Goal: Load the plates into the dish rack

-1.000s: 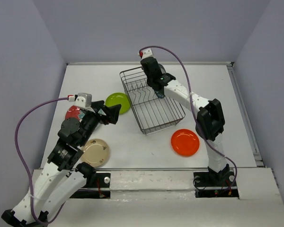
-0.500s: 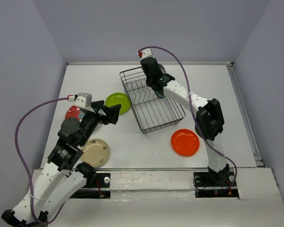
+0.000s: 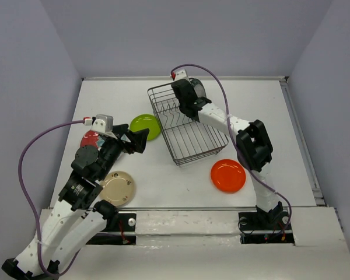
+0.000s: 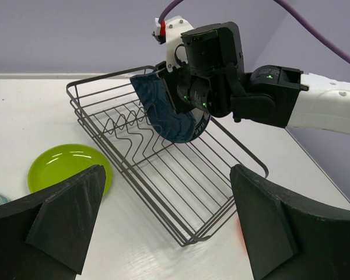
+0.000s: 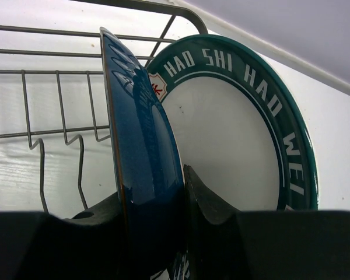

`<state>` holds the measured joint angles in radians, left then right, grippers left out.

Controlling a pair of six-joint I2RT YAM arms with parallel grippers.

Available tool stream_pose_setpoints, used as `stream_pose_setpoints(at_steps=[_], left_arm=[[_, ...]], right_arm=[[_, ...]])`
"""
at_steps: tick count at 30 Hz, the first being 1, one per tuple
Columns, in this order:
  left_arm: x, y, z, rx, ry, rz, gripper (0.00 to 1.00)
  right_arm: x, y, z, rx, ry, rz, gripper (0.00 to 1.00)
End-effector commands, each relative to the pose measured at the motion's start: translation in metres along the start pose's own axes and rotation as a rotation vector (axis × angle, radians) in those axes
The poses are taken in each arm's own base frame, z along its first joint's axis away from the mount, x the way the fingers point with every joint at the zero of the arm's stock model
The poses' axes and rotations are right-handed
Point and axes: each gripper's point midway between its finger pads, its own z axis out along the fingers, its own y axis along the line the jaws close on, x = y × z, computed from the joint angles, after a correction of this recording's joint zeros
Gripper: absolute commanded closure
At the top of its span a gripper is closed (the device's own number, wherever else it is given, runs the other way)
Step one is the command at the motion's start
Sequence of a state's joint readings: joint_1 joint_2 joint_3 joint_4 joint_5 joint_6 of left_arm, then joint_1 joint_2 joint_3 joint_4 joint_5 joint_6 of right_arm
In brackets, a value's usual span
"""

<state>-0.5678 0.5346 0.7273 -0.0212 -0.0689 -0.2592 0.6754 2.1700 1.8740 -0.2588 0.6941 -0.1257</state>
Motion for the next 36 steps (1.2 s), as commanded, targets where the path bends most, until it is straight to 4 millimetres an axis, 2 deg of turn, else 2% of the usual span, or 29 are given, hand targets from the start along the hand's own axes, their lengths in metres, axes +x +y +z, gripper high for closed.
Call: stream_pose_setpoints(at_steps=[1, 3, 6, 9, 10, 14, 17, 19, 22, 23, 25, 26, 28, 29, 30, 32, 33, 34, 36], left_arm=[[-0.003, -0.001, 0.003, 0.004, -0.018, 0.018, 0.01], [-0.003, 0.0, 0.003, 0.001, -0.019, 0.016, 0.01], [-0.002, 0.0, 0.004, 0.0, -0.015, 0.018, 0.01], [-0.001, 0.0, 0.004, -0.001, -0.013, 0.017, 0.01], [-0.002, 0.0, 0.004, 0.0, -0.015, 0.017, 0.01], [-0.001, 0.001, 0.005, -0.003, -0.011, 0.019, 0.01], [0.001, 0.002, 0.006, -0.007, -0.004, 0.02, 0.01], [0.003, 0.002, 0.008, -0.009, 0.003, 0.017, 0.01], [0.007, 0.003, 0.01, -0.014, 0.016, 0.008, 0.01], [0.009, 0.003, 0.011, -0.016, 0.022, 0.006, 0.01], [0.01, 0.004, 0.012, -0.02, 0.025, -0.007, 0.01], [0.011, 0.006, 0.013, -0.032, 0.026, -0.013, 0.01], [0.012, 0.008, 0.014, -0.051, 0.027, -0.027, 0.01], [0.013, 0.011, 0.014, -0.071, 0.025, -0.044, 0.01], [0.014, 0.014, 0.014, -0.085, 0.026, -0.05, 0.01], [0.016, 0.02, 0.016, -0.121, 0.025, -0.069, 0.01], [0.016, 0.022, 0.016, -0.134, 0.022, -0.08, 0.01], [0.018, 0.026, 0.017, -0.156, 0.022, -0.09, 0.01], [0.029, 0.03, 0.018, -0.182, 0.053, -0.113, 0.01]], right_arm=[[-0.035, -0.01, -0.001, 0.02, -0.105, 0.153, 0.93], [-0.028, -0.004, 0.001, 0.005, -0.094, 0.176, 0.93], [-0.018, -0.008, 0.008, 0.005, -0.074, 0.2, 0.91], [-0.017, -0.01, 0.009, 0.001, -0.07, 0.246, 0.79], [-0.018, -0.009, 0.009, -0.005, -0.07, 0.247, 0.7], [-0.031, -0.015, 0.003, -0.008, -0.089, 0.257, 0.53], [-0.053, -0.024, -0.011, -0.032, -0.118, 0.281, 0.43], [-0.071, -0.03, -0.028, -0.078, -0.14, 0.322, 0.36], [-0.085, -0.033, -0.052, -0.159, -0.158, 0.385, 0.31], [-0.092, -0.042, -0.07, -0.186, -0.175, 0.411, 0.31], [-0.094, -0.039, -0.093, -0.281, -0.176, 0.473, 0.31], [-0.088, -0.045, -0.113, -0.321, -0.174, 0.492, 0.31], [-0.079, -0.04, -0.136, -0.415, -0.156, 0.547, 0.31], [-0.073, -0.026, -0.152, -0.528, -0.143, 0.551, 0.32], [-0.062, -0.013, -0.176, -0.657, -0.128, 0.575, 0.33], [-0.052, 0.004, -0.201, -0.781, -0.114, 0.59, 0.33], [-0.035, 0.015, -0.205, -0.816, -0.089, 0.588, 0.33], [-0.034, 0.015, -0.218, -0.847, -0.098, 0.6, 0.34], [-0.03, 0.019, -0.229, -0.878, -0.1, 0.613, 0.34]])
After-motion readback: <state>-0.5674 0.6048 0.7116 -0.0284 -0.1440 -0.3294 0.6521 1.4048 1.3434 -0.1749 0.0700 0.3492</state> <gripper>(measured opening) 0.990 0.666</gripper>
